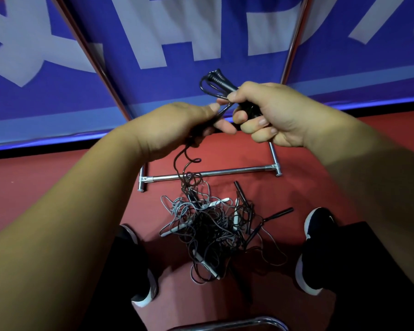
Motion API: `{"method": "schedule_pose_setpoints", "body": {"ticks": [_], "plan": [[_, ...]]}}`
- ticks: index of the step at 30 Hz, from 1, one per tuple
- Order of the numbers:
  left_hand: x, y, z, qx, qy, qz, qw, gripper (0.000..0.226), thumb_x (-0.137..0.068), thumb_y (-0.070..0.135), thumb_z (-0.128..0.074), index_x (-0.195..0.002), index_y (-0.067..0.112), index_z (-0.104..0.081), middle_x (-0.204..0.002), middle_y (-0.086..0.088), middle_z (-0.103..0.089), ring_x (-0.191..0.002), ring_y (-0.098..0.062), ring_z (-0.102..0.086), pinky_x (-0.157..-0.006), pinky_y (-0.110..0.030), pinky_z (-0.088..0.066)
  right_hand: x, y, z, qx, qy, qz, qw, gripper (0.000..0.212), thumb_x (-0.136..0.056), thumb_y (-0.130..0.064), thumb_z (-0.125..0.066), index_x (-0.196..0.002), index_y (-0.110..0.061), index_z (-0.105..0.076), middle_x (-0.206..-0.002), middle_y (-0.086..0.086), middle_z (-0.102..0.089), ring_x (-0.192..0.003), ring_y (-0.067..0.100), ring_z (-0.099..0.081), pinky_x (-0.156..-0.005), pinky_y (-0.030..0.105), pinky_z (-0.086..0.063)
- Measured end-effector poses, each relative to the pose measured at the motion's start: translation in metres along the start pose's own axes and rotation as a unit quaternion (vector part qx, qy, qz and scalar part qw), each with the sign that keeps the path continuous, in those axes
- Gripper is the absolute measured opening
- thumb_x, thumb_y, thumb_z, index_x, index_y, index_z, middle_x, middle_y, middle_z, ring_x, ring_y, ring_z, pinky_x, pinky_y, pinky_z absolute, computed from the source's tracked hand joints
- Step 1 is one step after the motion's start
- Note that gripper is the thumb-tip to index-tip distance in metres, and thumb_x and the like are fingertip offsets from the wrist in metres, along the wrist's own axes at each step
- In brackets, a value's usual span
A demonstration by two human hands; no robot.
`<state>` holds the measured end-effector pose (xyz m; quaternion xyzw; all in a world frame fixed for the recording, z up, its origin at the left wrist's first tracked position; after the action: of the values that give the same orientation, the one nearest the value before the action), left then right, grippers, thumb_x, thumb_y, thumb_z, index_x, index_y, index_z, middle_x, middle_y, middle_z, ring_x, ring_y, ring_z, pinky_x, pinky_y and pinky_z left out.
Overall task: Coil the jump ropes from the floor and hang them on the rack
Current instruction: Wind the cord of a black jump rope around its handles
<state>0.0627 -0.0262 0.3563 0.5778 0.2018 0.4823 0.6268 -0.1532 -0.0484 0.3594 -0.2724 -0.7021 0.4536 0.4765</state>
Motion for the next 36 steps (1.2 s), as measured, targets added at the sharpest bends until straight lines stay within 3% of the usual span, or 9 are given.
{"method": "schedule_pose_setpoints", "body": {"ticks": [6, 11, 13, 17, 20, 26, 29, 33, 36], "plan": [[0.002, -0.003, -0.001, -0.089, 0.019, -0.053, 0.994, 0.031, -0.103, 0.044, -0.059, -0.107, 0.024, -0.082, -0.084, -0.001, -0.066, -0.081, -0.011, -0.055, -0.084, -0.033, -0.051, -0.001, 0.000, 0.001, 0.004, 0.027, 0.009, 1.000, 0.044, -0.099, -0.039, -0.068, -0.131, -0.008, -0.068, -0.071, -0.002, -0.051, -0.050, 0.008, -0.023, -0.041, 0.021, -0.014], [-0.001, -0.007, -0.007, -0.172, -0.002, -0.031, 0.985, 0.016, -0.101, 0.035, -0.068, -0.106, 0.029, -0.081, -0.104, 0.006, -0.078, -0.099, -0.019, -0.070, -0.092, -0.037, -0.058, 0.003, 0.001, -0.004, 0.014, 0.022, -0.003, 1.000, 0.041, -0.100, -0.028, -0.062, -0.131, -0.001, -0.067, -0.071, 0.000, -0.050, -0.051, 0.009, -0.023, -0.044, 0.022, -0.012], [-0.003, -0.010, -0.011, -0.186, -0.027, -0.011, 0.982, 0.016, -0.101, 0.034, -0.067, -0.105, 0.027, -0.081, -0.103, 0.007, -0.079, -0.100, -0.016, -0.072, -0.091, -0.036, -0.058, 0.006, 0.001, -0.009, 0.030, 0.011, -0.012, 0.999, 0.033, -0.100, -0.023, -0.057, -0.122, -0.002, -0.068, -0.071, 0.002, -0.051, -0.051, 0.010, -0.024, -0.043, 0.021, -0.013], [-0.008, -0.024, -0.022, -0.198, -0.070, 0.064, 0.976, 0.032, -0.105, 0.038, -0.059, -0.101, 0.014, -0.080, -0.089, 0.006, -0.081, -0.078, -0.006, -0.070, -0.077, -0.022, -0.055, 0.010, 0.006, -0.019, 0.105, -0.013, -0.014, 0.994, 0.013, -0.103, -0.016, -0.052, -0.095, -0.008, -0.058, -0.075, 0.009, -0.057, -0.050, 0.013, -0.029, -0.046, 0.022, -0.017], [-0.013, -0.036, -0.025, -0.209, -0.062, 0.104, 0.970, 0.042, -0.108, 0.041, -0.054, -0.098, 0.007, -0.076, -0.085, -0.002, -0.080, -0.075, -0.016, -0.074, -0.072, -0.027, -0.058, 0.012, 0.012, -0.024, 0.178, -0.062, -0.037, 0.981, 0.010, -0.104, -0.014, -0.047, -0.097, -0.009, -0.052, -0.077, 0.013, -0.060, -0.052, 0.015, -0.032, -0.045, 0.024, -0.021], [-0.015, -0.046, -0.027, -0.073, -0.012, 0.111, 0.991, 0.037, -0.111, 0.029, -0.050, -0.113, -0.003, -0.068, -0.101, -0.022, -0.078, -0.081, -0.022, -0.073, -0.075, -0.035, -0.055, 0.014, 0.011, -0.031, 0.224, -0.054, 0.001, 0.973, 0.013, -0.101, -0.011, -0.043, -0.103, -0.007, -0.055, -0.071, 0.011, -0.058, -0.050, 0.017, -0.030, -0.048, 0.025, -0.022], [-0.018, -0.048, -0.022, -0.021, 0.028, 0.072, 0.997, 0.028, -0.109, 0.028, -0.054, -0.117, 0.006, -0.070, -0.106, -0.017, -0.078, -0.090, -0.018, -0.073, -0.087, -0.042, -0.054, 0.016, 0.009, -0.030, 0.204, -0.058, 0.027, 0.977, 0.013, -0.103, -0.012, -0.045, -0.104, -0.007, -0.057, -0.069, 0.011, -0.054, -0.050, 0.016, -0.025, -0.048, 0.023, -0.019], [-0.016, -0.045, -0.011, 0.061, 0.042, 0.025, 0.997, 0.005, -0.097, 0.028, -0.071, -0.096, 0.024, -0.073, -0.096, -0.006, -0.071, -0.091, -0.016, -0.065, -0.093, -0.044, -0.051, 0.022, 0.008, -0.031, 0.207, -0.101, 0.018, 0.973, 0.003, -0.104, -0.014, -0.051, -0.106, -0.011, -0.052, -0.071, 0.011, -0.052, -0.050, 0.016, -0.021, -0.047, 0.023, -0.016], [-0.015, -0.047, 0.000, 0.126, 0.057, 0.004, 0.990, 0.020, -0.085, 0.012, -0.073, -0.104, 0.013, -0.078, -0.113, -0.037, -0.065, -0.102, -0.033, -0.061, -0.098, -0.051, -0.045, 0.025, 0.007, -0.031, 0.221, -0.136, -0.013, 0.966, 0.007, -0.097, -0.005, -0.046, -0.098, -0.011, -0.049, -0.072, 0.013, -0.050, -0.049, 0.014, -0.021, -0.046, 0.022, -0.015]]}}
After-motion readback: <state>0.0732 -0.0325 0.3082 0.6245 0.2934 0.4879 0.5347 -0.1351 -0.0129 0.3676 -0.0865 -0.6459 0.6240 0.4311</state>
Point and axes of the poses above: each hand's wrist, its own x-axis away from the middle knuckle, its own z-axis out of the back of the hand, y = z × x, the point moved 1 cm from there along -x, towards the middle knuckle
